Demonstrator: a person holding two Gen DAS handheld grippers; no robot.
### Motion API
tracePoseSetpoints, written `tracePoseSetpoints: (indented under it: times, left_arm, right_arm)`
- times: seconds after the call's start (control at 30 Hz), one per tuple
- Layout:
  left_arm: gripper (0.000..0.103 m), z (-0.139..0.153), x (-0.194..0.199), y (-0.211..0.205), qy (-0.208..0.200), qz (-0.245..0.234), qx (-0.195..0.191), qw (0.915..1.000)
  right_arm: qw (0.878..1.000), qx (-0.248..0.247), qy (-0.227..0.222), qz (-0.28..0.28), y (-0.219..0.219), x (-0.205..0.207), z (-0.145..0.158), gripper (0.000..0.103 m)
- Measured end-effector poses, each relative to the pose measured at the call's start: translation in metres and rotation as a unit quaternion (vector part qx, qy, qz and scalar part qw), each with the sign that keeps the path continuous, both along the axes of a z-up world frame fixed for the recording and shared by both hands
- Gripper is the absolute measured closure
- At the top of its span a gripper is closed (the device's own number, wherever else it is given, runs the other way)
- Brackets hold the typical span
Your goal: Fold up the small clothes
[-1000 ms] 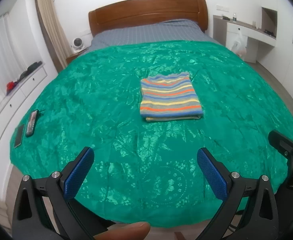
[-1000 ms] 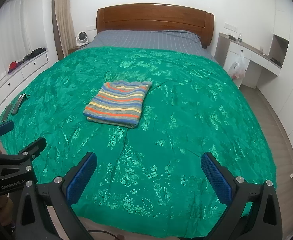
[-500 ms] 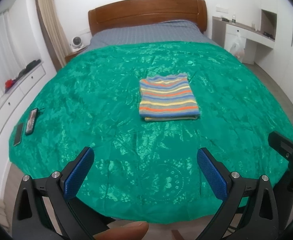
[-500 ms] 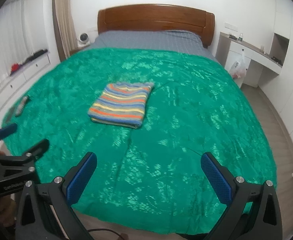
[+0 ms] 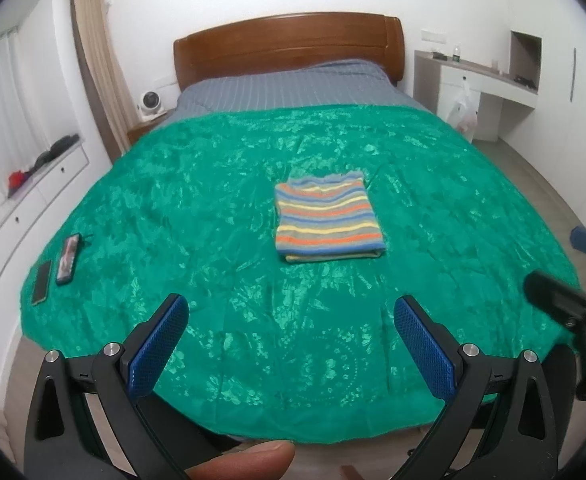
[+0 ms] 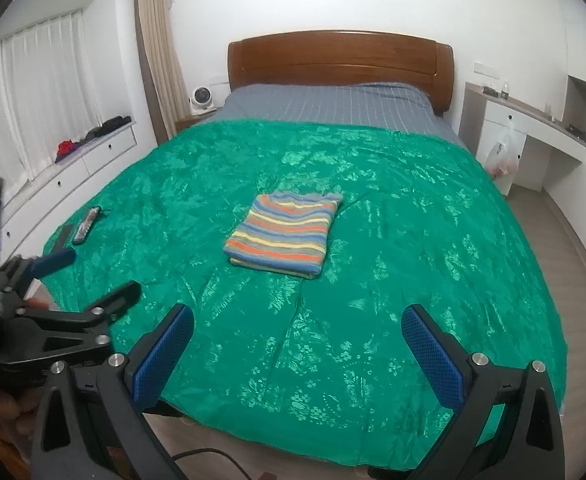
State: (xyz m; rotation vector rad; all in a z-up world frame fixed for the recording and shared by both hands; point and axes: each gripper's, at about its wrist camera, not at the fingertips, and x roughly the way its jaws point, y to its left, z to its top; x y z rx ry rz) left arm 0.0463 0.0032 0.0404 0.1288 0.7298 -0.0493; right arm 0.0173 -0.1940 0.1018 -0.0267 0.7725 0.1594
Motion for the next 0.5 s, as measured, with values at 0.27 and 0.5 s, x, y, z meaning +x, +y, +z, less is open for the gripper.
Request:
tracePoseSetpoints:
  times: [0.27,0.5]
  left_arm:
    - [0.0,-0.003,0.005,0.011,0.003,0.029,-0.017,0.9994]
    - [0.0,-0.013,0.009,0.007,0.018,0.031,-0.014,0.9992]
  right_arm:
    - [1.0,-0.002,0.008,-0.02,-0.001,0.005,-0.009,0.001]
    - [1.0,-0.01,0.008,-0.025,-0.001,0.008,-0.011,0.001]
